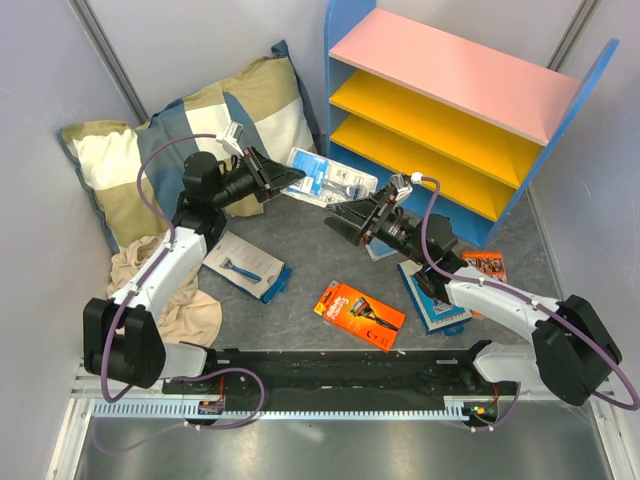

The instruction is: Place and organize the shaving razors onto the shelf

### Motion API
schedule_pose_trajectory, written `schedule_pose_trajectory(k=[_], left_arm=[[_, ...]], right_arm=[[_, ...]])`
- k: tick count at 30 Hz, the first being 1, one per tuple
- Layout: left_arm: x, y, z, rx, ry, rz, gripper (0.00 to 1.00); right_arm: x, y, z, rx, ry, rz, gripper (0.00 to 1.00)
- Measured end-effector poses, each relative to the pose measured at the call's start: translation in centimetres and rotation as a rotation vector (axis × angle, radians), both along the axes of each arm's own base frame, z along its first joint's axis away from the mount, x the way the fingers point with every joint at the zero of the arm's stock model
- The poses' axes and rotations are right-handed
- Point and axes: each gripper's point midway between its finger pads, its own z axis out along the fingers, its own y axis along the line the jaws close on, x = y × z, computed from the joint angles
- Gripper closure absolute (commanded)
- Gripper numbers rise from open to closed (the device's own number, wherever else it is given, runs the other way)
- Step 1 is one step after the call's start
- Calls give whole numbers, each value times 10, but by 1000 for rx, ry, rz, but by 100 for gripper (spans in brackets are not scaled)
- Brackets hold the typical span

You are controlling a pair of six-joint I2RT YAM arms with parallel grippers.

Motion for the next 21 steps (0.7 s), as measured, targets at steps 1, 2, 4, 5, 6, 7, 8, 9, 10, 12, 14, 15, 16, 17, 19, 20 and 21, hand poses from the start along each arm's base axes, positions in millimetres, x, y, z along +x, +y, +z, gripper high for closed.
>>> schedule_pose_trajectory(k=[1,2,4,5,6,7,8,9,10,12,14,15,16,17,19,20,21], left_arm=[[-2,0,3,-9,-5,0,90],[-3,0,6,-16,-11,0,90],[-5,2,11,-24,-29,16,90],[-7,3,14,-29,-32,25,90],[-10,5,16,-36,-38,31,90],[-12,5,19,-41,-46,38,90],[-14,6,22,-46,-54,44,90],[-16,6,25,-53,-65,47,90],[-17,7,28,-63,-69,56,90],[-22,6,32,-81,-79,61,90],[-30,3,31,-97,-75,47,90],[-34,0,29,-103,-68,37,90],[-38,-3,26,-107,-60,28,90],[-41,-5,23,-111,-51,25,89],[-44,-8,17,-119,-41,30,89],[-45,-9,13,-122,-33,37,89],[-47,-10,10,-124,-26,38,88]], right_arm=[[0,3,-2,6,9,7,2],[0,4,-3,10,15,11,2],[-2,7,-5,15,23,19,2],[-3,8,-4,15,23,22,2],[-4,9,-4,14,22,24,2],[-5,10,-5,10,23,21,2],[-5,10,-5,8,22,18,2],[-5,10,-6,3,24,8,2],[-4,10,-7,0,27,2,4],[-1,8,-7,-2,32,-17,5],[2,8,-8,-1,38,-35,6],[4,7,-8,2,38,-45,7],[5,6,-7,5,38,-55,9],[8,5,-6,11,37,-68,10],[11,3,-3,22,32,-90,21],[11,3,-2,27,28,-95,24],[12,3,1,37,23,-102,28]])
